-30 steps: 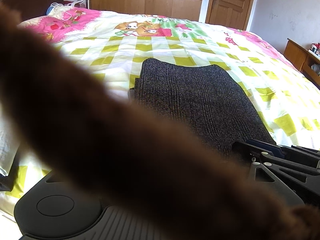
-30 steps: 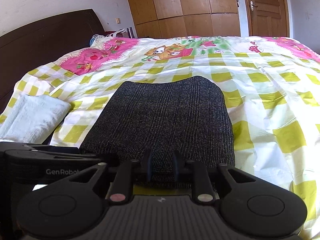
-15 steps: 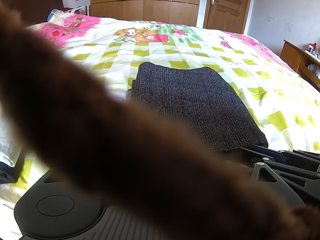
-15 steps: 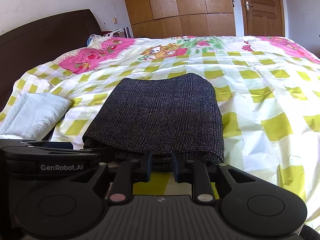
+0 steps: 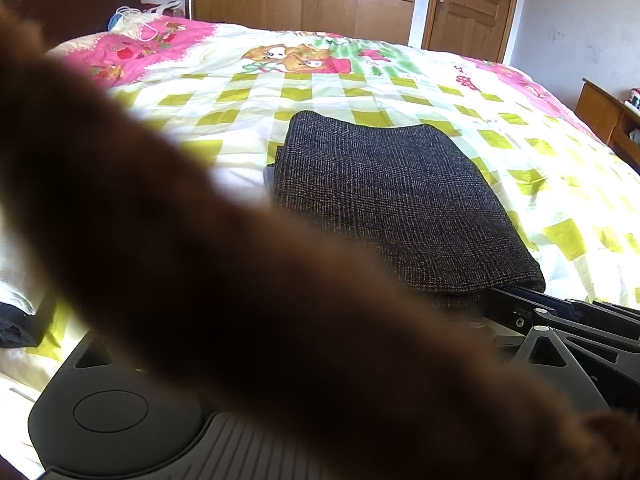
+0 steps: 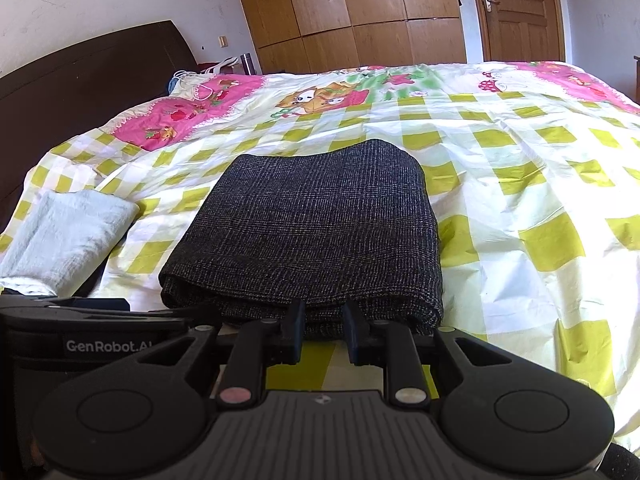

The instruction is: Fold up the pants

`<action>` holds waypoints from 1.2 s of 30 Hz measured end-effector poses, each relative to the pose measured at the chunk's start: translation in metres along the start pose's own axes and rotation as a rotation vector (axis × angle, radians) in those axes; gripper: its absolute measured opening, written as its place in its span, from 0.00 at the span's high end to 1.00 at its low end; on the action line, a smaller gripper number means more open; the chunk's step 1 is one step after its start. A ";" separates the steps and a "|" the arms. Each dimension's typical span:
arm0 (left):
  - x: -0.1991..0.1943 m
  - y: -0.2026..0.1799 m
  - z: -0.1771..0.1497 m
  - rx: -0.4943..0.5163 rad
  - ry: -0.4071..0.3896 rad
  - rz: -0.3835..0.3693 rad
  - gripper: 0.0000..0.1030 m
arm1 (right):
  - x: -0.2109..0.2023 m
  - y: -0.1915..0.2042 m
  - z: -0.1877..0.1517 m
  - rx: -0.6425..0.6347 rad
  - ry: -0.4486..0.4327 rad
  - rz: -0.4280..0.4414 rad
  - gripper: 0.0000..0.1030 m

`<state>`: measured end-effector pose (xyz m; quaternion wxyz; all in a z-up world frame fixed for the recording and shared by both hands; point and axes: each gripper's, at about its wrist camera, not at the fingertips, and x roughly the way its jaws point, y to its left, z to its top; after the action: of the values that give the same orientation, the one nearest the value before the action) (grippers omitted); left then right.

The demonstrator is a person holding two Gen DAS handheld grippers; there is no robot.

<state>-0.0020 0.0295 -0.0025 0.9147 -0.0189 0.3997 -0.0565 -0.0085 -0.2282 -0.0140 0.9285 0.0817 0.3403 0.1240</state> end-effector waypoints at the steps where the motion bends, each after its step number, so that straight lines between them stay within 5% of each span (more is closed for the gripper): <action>1: 0.000 0.001 -0.001 -0.010 0.004 -0.006 0.02 | -0.001 0.000 0.000 0.003 0.002 0.003 0.65; 13: -0.002 -0.014 -0.008 0.075 0.013 0.066 0.01 | -0.004 -0.003 -0.004 0.007 0.035 -0.027 0.64; 36: 0.002 -0.013 -0.008 0.080 0.040 0.090 0.01 | -0.005 0.002 -0.009 -0.004 0.076 -0.046 0.60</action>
<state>-0.0078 0.0165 -0.0080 0.9083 0.0368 0.4156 -0.0315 -0.0184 -0.2271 -0.0179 0.9177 0.0673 0.3769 0.1061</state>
